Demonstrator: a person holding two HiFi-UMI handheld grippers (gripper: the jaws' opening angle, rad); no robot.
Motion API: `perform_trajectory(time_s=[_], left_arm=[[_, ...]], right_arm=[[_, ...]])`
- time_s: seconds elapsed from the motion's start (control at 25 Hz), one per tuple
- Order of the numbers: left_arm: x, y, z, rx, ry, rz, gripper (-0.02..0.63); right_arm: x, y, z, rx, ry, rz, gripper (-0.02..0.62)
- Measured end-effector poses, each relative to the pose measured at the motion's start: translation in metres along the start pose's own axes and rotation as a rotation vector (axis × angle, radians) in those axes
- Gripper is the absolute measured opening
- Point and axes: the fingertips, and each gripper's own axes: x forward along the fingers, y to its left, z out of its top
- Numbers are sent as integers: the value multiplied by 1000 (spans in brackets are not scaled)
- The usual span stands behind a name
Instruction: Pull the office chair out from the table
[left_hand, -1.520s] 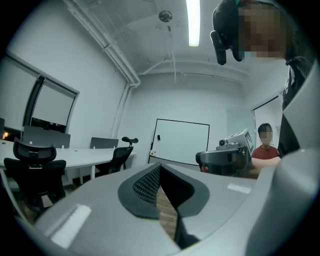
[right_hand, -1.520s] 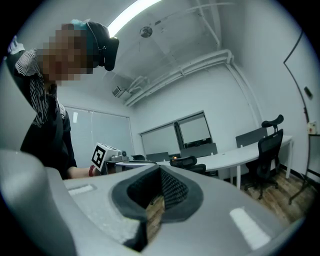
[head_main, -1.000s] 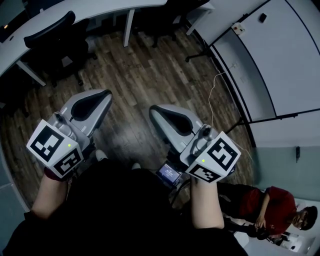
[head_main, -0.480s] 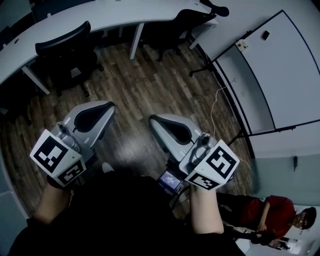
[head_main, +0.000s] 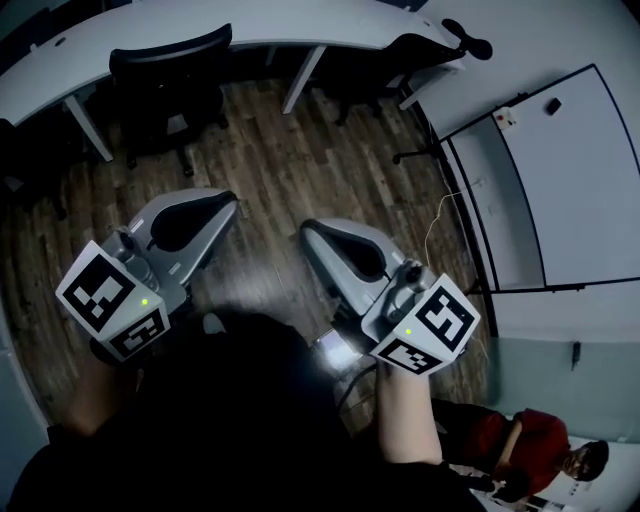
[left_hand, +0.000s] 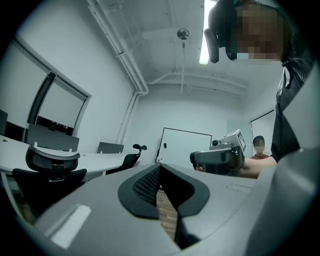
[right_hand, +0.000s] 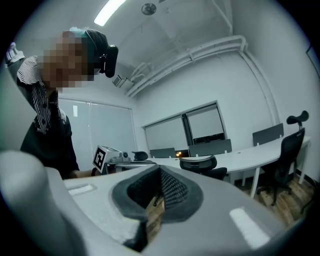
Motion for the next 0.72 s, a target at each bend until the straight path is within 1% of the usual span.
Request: perform_trajectory(time_s=[0.12,0.24,0.4,0.72], left_arm=[[-10,2,4,-1,-16,23,5],[-21,17,8,-6,-18,62,5],[-33,34,7,-5,-15,112,5],[-28,79,16,24,-2,194,5]], right_arm=[[7,4,5,-5,14,21,1],[22,4,11,-8,9,48,2],[42,3,9,-13,21,91,2],[92,-24,11,-11,18,188,2]])
